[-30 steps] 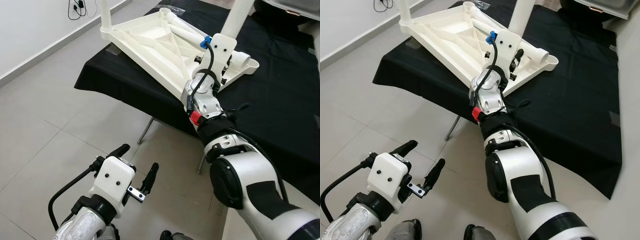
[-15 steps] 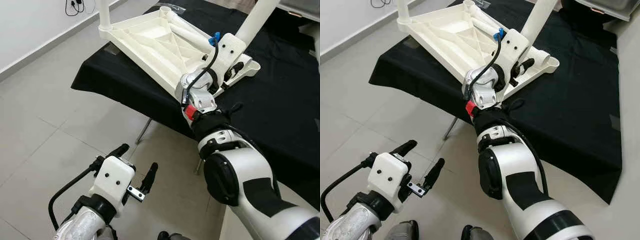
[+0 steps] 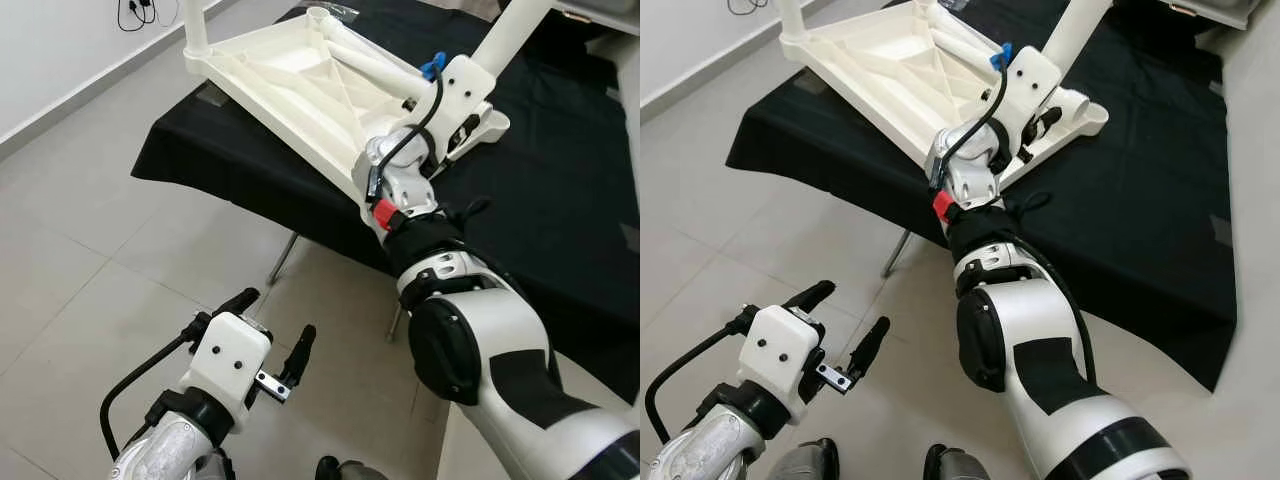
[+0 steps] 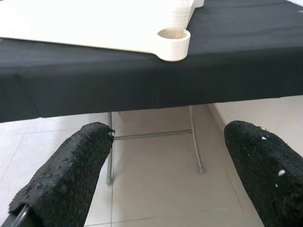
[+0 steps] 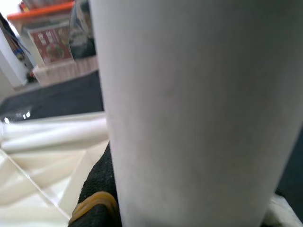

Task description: Building children table

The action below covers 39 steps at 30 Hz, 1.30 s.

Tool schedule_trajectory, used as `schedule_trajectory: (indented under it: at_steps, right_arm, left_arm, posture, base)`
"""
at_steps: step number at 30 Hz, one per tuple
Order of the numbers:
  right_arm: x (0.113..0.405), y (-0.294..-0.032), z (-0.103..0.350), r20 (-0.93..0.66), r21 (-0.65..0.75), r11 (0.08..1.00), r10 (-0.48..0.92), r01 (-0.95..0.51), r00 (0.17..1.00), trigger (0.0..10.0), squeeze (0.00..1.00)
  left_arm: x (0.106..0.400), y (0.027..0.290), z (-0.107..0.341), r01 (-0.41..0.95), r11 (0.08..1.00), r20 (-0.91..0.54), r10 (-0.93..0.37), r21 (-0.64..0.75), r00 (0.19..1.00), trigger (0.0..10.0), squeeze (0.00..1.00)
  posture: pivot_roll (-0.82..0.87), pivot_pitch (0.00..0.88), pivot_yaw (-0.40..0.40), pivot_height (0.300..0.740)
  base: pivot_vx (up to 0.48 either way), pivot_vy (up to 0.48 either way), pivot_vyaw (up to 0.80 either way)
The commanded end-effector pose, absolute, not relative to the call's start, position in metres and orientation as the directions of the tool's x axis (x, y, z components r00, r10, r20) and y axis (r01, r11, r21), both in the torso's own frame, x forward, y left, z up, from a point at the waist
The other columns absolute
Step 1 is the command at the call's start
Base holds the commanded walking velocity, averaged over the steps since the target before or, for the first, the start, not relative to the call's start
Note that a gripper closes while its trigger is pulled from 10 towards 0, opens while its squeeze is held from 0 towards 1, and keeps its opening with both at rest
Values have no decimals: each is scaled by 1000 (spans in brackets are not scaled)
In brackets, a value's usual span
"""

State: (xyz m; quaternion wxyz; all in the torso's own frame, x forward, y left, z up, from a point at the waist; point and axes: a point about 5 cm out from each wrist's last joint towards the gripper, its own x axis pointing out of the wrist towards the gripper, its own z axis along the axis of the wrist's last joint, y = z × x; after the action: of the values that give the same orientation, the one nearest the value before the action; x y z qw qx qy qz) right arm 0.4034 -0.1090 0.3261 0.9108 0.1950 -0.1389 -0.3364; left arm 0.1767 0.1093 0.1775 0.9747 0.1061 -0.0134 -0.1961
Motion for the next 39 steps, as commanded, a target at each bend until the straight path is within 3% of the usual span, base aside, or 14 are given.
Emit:
schedule_trajectory:
  at_steps: [1,5,7,8,9,10,14,15,16,17,28,39]
  right_arm:
    - [400,-112,349,178,521,698,-652,492,737,10000,0]
    - [396,-111,368,264,568,752,-551,334,791,10000,0]
    - [395,-101,367,311,561,812,-386,159,869,10000,0]
    - [395,-101,367,311,561,812,-386,159,869,10000,0]
    - [394,-97,363,336,547,834,-303,77,892,10000,0]
    - [389,-90,348,367,518,851,-127,-89,922,10000,0]
    - [383,-86,333,384,490,851,-18,-187,923,10000,0]
    - [374,-82,315,386,433,862,86,-262,919,10000,0]
    - [370,-81,307,378,409,866,127,-288,917,10000,0]
    - [366,-80,297,356,394,871,150,-294,922,10000,0]
    - [337,-80,255,271,341,870,271,-356,923,10000,0]
    - [316,-74,245,242,308,847,371,-434,896,10000,0]
  left_arm:
    - [177,108,172,388,899,-36,-389,203,921,10000,0]
    - [180,108,170,385,901,-37,-386,198,922,10000,0]
    - [184,109,167,377,907,-42,-376,187,926,10000,0]
    - [184,109,167,377,907,-42,-376,187,926,10000,0]
    - [187,110,167,373,911,-40,-372,176,927,10000,1000]
    - [193,112,168,374,910,-30,-375,178,927,10000,1000]
    - [200,113,171,372,906,-18,-376,204,926,10000,1000]
    - [208,113,174,373,898,-14,-380,234,925,10000,388]
    - [212,114,175,374,894,-17,-382,245,924,10000,388]
    - [216,114,176,378,890,-10,-388,257,922,10000,0]
    - [232,120,170,446,829,-96,-441,336,892,10000,0]
    - [239,129,160,478,802,-155,-453,358,878,10000,0]
  posture:
    - [151,187,-124,740]
    - [146,169,-118,740]
    - [142,153,-117,740]
    - [142,153,-117,740]
    - [142,144,-116,740]
    - [134,129,-111,740]
    - [127,114,-107,740]
    - [122,99,-104,740]
    - [121,96,-104,740]
    - [121,89,-103,740]
    - [116,91,-94,740]
    - [115,110,-95,740]
  base:
    - [0,0,0]
    - [0,0,0]
    - [0,0,0]
    - [0,0,0]
    - [0,0,0]
    - [0,0,0]
    - [0,0,0]
    - [0,0,0]
    - [0,0,0]
    - [0,0,0]
    - [0,0,0]
    - [0,0,0]
